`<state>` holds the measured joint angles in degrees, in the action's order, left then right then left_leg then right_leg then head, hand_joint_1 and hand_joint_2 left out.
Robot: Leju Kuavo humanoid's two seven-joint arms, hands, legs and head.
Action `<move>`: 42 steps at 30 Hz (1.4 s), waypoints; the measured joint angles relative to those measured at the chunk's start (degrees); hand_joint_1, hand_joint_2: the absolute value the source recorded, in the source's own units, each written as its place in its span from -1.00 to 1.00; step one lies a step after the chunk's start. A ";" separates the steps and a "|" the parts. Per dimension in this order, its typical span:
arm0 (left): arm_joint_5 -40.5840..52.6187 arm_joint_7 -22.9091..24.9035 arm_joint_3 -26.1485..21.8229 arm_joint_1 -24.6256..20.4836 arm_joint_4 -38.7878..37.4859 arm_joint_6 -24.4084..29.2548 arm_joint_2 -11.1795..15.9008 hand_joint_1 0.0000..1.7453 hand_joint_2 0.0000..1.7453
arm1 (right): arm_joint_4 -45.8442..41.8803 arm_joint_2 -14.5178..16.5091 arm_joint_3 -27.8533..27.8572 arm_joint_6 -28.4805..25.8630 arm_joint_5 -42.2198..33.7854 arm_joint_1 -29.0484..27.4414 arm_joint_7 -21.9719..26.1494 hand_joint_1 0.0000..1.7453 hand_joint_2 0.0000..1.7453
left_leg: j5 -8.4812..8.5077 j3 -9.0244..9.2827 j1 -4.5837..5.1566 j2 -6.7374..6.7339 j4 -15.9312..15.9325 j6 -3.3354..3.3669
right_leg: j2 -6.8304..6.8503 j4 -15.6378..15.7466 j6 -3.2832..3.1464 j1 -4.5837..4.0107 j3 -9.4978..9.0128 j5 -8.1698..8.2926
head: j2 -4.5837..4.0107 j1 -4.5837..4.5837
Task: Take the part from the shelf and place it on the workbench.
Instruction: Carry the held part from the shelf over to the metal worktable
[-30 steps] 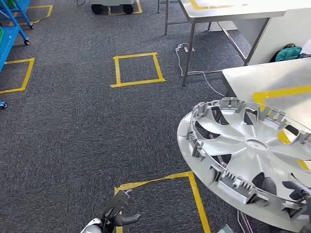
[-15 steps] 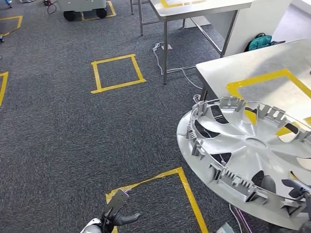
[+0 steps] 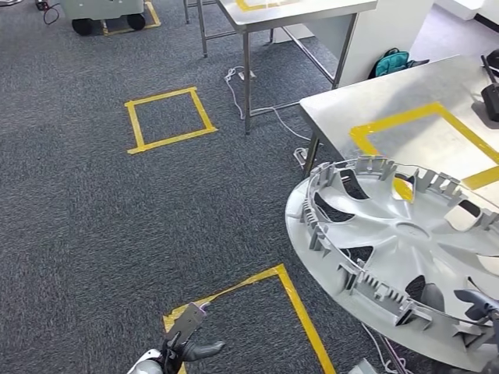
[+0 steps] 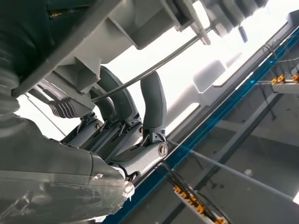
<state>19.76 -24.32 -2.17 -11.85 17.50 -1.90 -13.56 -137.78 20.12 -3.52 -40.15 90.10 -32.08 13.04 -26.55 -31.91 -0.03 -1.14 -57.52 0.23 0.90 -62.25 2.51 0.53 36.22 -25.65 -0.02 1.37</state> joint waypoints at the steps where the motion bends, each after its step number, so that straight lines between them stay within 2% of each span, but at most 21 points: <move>1: 0.00 0.00 -0.01 -0.02 0.00 0.00 0.02 -1.00 1.00 | -0.01 -0.01 0.00 0.00 0.00 0.01 -0.02 1.00 1.00 | -0.09 0.08 0.09 -0.19 -0.04 -0.24 | 0.34 1.95 -0.17 -0.18 -1.12 0.30 | 0.00 -0.05; 4: 0.02 0.00 -0.02 -0.11 0.01 0.00 -0.04 -1.00 1.00 | -0.02 -0.03 -0.01 0.00 0.02 -0.05 -0.05 1.00 1.00 | -0.23 0.18 0.05 -0.79 0.09 -1.12 | -0.16 2.88 -0.93 -0.38 -1.50 0.21 | 0.00 -0.24; 6: 0.02 -0.04 -0.02 -0.24 0.01 0.05 -0.10 -1.00 1.00 | -0.09 -0.03 -0.02 0.00 0.02 -0.03 -0.09 1.00 1.00 | -1.50 -0.51 -0.05 -0.39 -1.60 -1.74 | -0.66 3.36 -1.62 -0.13 -1.81 0.36 | 0.00 -0.37; 9: 0.02 -0.05 -0.02 -0.17 0.01 0.21 -0.01 -1.00 1.00 | -0.16 -0.03 -0.04 0.00 0.02 0.03 -0.09 1.00 1.00 | -5.91 -5.98 -0.15 0.57 -11.85 -2.26 | -1.36 3.58 -2.29 0.07 -2.06 0.29 | 0.00 -0.71; 10: 0.02 -0.05 -0.02 -0.08 0.01 0.27 0.06 -1.00 1.00 | -0.15 -0.03 -0.04 0.00 0.03 0.02 -0.09 1.00 1.00 | -6.55 -7.85 -0.18 0.66 -14.85 -2.34 | -1.68 3.58 -2.36 0.08 -2.11 0.22 | 0.00 -0.73; 11: 0.02 -0.05 -0.02 -0.03 0.01 0.34 0.12 -1.00 1.00 | -0.15 -0.03 -0.04 0.00 0.03 0.01 -0.09 1.00 1.00 | -6.05 -8.85 -0.21 0.71 -15.97 -2.39 | -2.03 3.58 -2.37 0.11 -2.21 0.14 | 0.00 -0.72; 12: 0.02 -0.05 -0.02 -0.01 0.01 0.39 0.17 -1.00 1.00 | -0.14 -0.03 -0.04 0.00 0.03 0.00 -0.10 1.00 1.00 | -4.49 -8.77 -0.27 0.76 -14.94 -2.42 | -2.39 3.58 -2.30 0.17 -2.37 0.04 | 0.00 -0.72; 14: 0.02 -0.05 -0.02 -0.02 0.01 0.40 0.25 -1.00 1.00 | -0.15 -0.03 -0.04 0.00 0.03 0.00 -0.11 1.00 1.00 | 0.04 -5.97 -0.57 1.22 -8.12 -2.55 | -3.11 3.56 -1.92 0.32 -2.80 -0.27 | 0.00 -0.73; 16: 0.02 -0.05 -0.02 -0.08 0.01 0.37 0.26 -1.00 1.00 | -0.16 -0.03 -0.05 0.00 0.03 0.01 -0.15 1.00 1.00 | 1.99 -3.10 -0.83 1.98 -1.79 -2.45 | -3.76 3.30 -1.27 0.21 -2.87 -0.72 | 0.00 -0.80; 19: 0.02 -0.06 -0.02 -0.12 0.01 0.36 0.22 -1.00 1.00 | -0.16 -0.06 -0.07 0.00 0.03 -0.12 -0.21 1.00 1.00 | 1.41 -2.22 -0.72 2.16 -0.04 -1.09 | -4.17 2.98 -0.11 0.21 -2.78 -0.56 | 0.00 -0.93; 21: 0.02 -0.07 -0.04 -0.13 0.01 0.35 0.15 -1.00 1.00 | -0.19 -0.09 -0.07 0.00 0.02 -0.14 -0.25 1.00 1.00 | 1.19 -1.65 -0.70 1.95 0.05 -0.20 | -3.32 1.37 0.36 0.25 -2.22 -1.44 | 0.00 -0.69; 24: 0.02 -0.07 -0.07 -0.08 0.01 0.35 0.16 -1.00 1.00 | -0.26 -0.14 -0.07 0.00 0.01 -0.04 -0.24 1.00 1.00 | 0.83 -1.04 -0.45 1.50 0.07 0.49 | -1.71 -8.43 0.66 0.19 2.80 -5.94 | 0.00 -0.27; 26: 0.02 -0.07 -0.08 0.00 0.00 0.35 0.21 -1.00 1.00 | -0.25 -0.16 -0.07 0.00 0.01 -0.07 -0.27 1.00 1.00 | 0.45 -0.69 -0.30 1.15 0.05 0.59 | -1.47 -13.26 0.62 0.19 5.95 -7.19 | 0.00 -0.25; 28: 0.02 -0.07 -0.09 0.04 0.00 0.35 0.22 -1.00 1.00 | -0.25 -0.17 -0.07 0.00 0.01 -0.10 -0.32 1.00 1.00 | -0.11 0.06 -0.26 0.94 0.04 0.45 | -1.31 -9.87 0.42 0.19 5.05 -4.15 | 0.00 -0.24; 30: 0.02 -0.08 -0.10 0.02 0.01 0.35 0.21 -1.00 1.00 | -0.26 -0.18 -0.07 0.01 0.01 -0.04 -0.34 1.00 1.00 | -0.81 0.93 -0.20 0.75 0.02 0.08 | -0.42 -2.19 0.16 0.02 1.94 -0.27 | 0.00 -0.24; 32: 0.02 -0.09 -0.13 0.00 0.01 0.36 0.26 -1.00 1.00 | -0.29 -0.19 -0.08 0.01 -0.01 0.00 -0.36 1.00 1.00 | -1.33 1.28 -0.05 0.42 0.00 -0.52 | 0.42 1.90 -0.39 -0.34 0.15 0.56 | 0.00 -0.28; 35: 0.04 -0.10 -0.16 0.01 0.01 0.35 0.24 -1.00 1.00 | -0.33 -0.19 -0.09 0.01 0.01 -0.11 -0.42 1.00 1.00 | -1.49 1.48 -0.06 0.11 -0.66 -1.39 | -0.14 2.48 -1.43 -0.42 -0.50 0.50 | 0.00 -0.43; 37: 0.04 -0.13 -0.17 -0.13 0.01 0.36 0.18 -1.00 1.00 | -0.39 -0.19 -0.09 0.00 0.03 -0.07 -0.46 1.00 1.00 | -2.24 -0.31 -0.11 0.38 -4.24 -1.83 | -0.63 2.75 -2.01 -0.20 -1.28 0.25 | 0.00 -0.55; 40: 0.04 -0.14 -0.21 -0.03 -0.01 0.37 0.27 -1.00 1.00 | -0.46 -0.19 -0.11 0.00 0.04 0.03 -0.45 1.00 1.00 | -5.99 -6.93 -0.10 0.71 -14.20 -2.25 | -1.33 2.89 -2.71 -0.19 -2.17 -0.52 | 0.00 -0.60; 41: 0.04 -0.14 -0.22 0.06 -0.01 0.37 0.32 -1.00 1.00 | -0.46 -0.19 -0.11 0.01 0.04 0.02 -0.45 1.00 1.00 | -6.45 -8.66 -0.09 0.76 -16.00 -2.25 | -1.64 2.89 -2.80 -0.21 -2.52 -0.84 | 0.00 -0.62; 42: 0.04 -0.14 -0.23 0.11 -0.02 0.37 0.37 -1.00 1.00 | -0.45 -0.19 -0.11 0.01 0.04 0.00 -0.45 1.00 1.00 | -5.74 -9.49 -0.08 0.80 -16.01 -2.18 | -1.97 2.89 -2.80 -0.22 -2.93 -1.16 | 0.00 -0.61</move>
<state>19.80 -24.46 -2.40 -11.74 17.49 -1.53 -13.19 -138.23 19.93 -3.63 -40.14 90.14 -32.07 12.59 -32.29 -41.40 -0.10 -0.34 -73.54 -1.95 -1.06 -59.36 -0.29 0.30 33.28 -26.81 -0.02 0.76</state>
